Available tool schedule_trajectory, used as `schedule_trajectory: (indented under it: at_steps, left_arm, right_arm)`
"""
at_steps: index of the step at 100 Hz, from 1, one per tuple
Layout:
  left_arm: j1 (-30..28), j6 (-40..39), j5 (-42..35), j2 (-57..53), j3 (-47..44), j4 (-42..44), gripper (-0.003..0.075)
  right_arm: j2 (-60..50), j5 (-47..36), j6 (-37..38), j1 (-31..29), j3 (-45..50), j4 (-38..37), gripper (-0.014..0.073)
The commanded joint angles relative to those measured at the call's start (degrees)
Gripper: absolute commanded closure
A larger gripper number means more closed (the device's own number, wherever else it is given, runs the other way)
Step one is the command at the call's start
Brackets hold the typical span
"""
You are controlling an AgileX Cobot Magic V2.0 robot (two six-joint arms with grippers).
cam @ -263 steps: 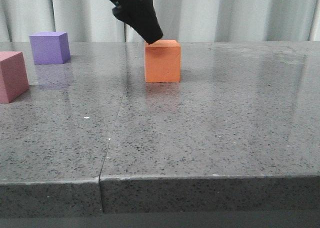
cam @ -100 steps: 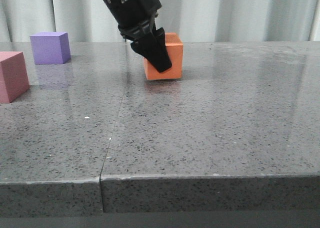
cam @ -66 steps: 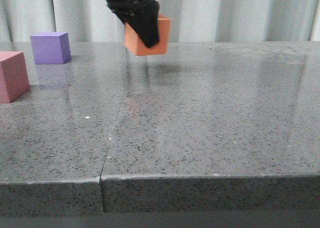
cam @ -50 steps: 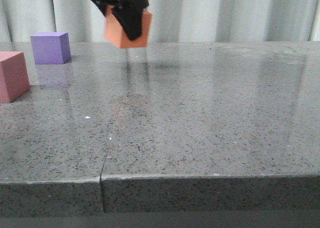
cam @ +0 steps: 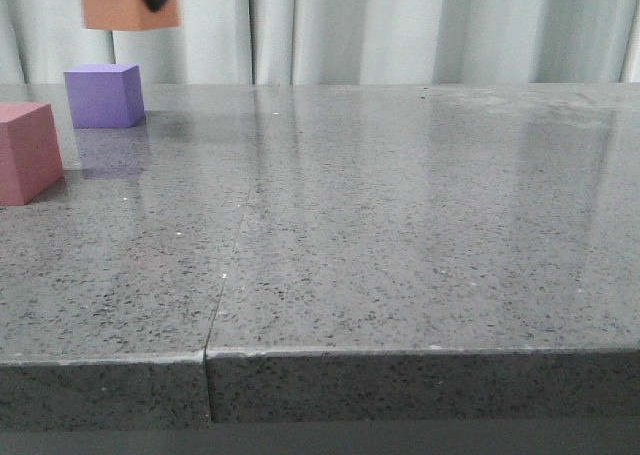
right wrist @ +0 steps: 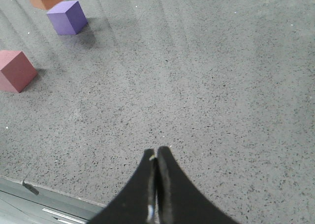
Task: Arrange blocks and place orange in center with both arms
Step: 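Lift the orange cube and carry it toward the purple cube, then lower the orange cube between the pink and purple cubes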
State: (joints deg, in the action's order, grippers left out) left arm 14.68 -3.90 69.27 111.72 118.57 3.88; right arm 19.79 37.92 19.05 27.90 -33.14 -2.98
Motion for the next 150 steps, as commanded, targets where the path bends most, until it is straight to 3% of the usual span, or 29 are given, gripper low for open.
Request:
schedule_trajectory:
  at_steps: [1, 45, 103, 150]
  left_arm:
    - [-1.73, -1.12, -0.68, -4.73, 1.82, -1.48, 0.0407]
    - [-4.04, -7.21, -1.51, -8.73, -4.62, 3.42, 0.0407]
    - [-4.04, -13.20, -18.47, -11.33, -24.26, 3.66, 0.0407]
    - [-4.19, -16.15, -23.34, -8.96, -28.83, 5.85, 0.0407]
  right_arm:
    - [0.38, -4.65, -0.44, -0.16, -1.53, -0.79, 0.0631]
    - [0.38, -4.65, -0.44, -0.16, -1.53, -0.79, 0.0631]
    - [0.38, -4.65, -0.44, -0.16, -1.53, -0.79, 0.0631]
    - [0.38, -4.65, -0.44, -0.16, -1.53, -0.79, 0.0631]
